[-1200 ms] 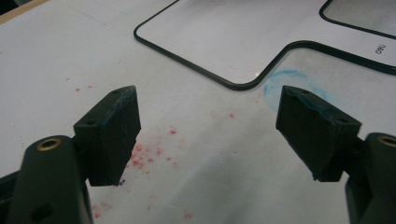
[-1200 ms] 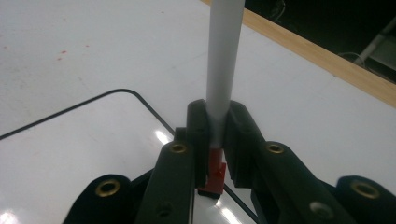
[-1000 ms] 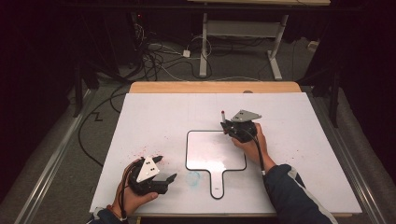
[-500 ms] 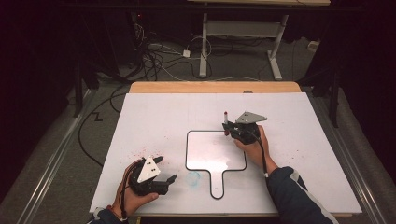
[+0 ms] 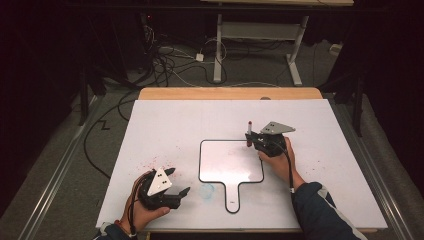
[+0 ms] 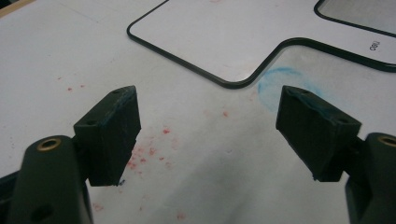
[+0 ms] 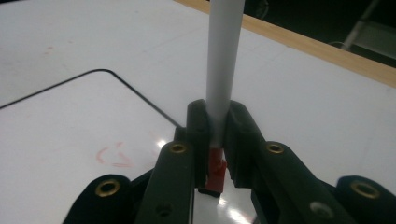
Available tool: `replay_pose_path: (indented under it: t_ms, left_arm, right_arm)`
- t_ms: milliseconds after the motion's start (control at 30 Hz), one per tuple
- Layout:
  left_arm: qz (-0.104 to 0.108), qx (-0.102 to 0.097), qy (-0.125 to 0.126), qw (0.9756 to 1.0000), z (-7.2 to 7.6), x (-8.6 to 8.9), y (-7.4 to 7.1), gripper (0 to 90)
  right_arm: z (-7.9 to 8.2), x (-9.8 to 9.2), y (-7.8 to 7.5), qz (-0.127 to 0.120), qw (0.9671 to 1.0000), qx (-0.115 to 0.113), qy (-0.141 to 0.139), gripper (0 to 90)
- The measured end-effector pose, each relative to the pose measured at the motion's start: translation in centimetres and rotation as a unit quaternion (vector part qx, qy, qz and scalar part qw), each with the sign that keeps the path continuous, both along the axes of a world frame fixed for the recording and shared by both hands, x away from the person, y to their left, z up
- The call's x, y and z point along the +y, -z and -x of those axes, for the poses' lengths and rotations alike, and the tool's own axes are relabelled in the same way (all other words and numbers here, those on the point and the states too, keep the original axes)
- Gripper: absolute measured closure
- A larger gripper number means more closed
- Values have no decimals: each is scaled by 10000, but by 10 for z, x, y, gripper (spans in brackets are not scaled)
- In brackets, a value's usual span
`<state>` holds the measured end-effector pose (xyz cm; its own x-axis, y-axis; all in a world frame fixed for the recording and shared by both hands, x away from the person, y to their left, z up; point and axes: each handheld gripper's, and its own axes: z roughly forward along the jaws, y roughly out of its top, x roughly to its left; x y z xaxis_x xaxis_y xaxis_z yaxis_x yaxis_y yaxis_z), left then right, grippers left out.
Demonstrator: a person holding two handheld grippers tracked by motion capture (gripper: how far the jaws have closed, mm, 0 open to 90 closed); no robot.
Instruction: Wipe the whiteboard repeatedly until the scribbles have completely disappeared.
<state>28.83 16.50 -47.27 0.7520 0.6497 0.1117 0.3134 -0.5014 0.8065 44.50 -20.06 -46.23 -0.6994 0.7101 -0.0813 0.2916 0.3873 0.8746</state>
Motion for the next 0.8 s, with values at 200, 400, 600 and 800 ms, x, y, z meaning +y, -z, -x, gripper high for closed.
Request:
replay_pose_path:
  t_ms: [200, 400, 600, 800]
  left_arm:
    - [-6, -8, 41, 10000, 0, -1, 0, 213]
    - [5, 16, 36, 10000, 0, 0, 0, 213]
    - [-14, 21, 34, 10000, 0, -1, 1, 213]
    - [-63, 5, 24, 10000, 0, -2, 1, 213]
  right_arm:
    - [4, 10, 1, -109, 9995, 103, -288, 821]
    - [10, 10, 0, -69, 9990, 101, -419, 821]
    - [12, -2, -1, 148, 9997, -65, -206, 821]
    - [19, 5, 0, 169, 9987, -90, -466, 820]
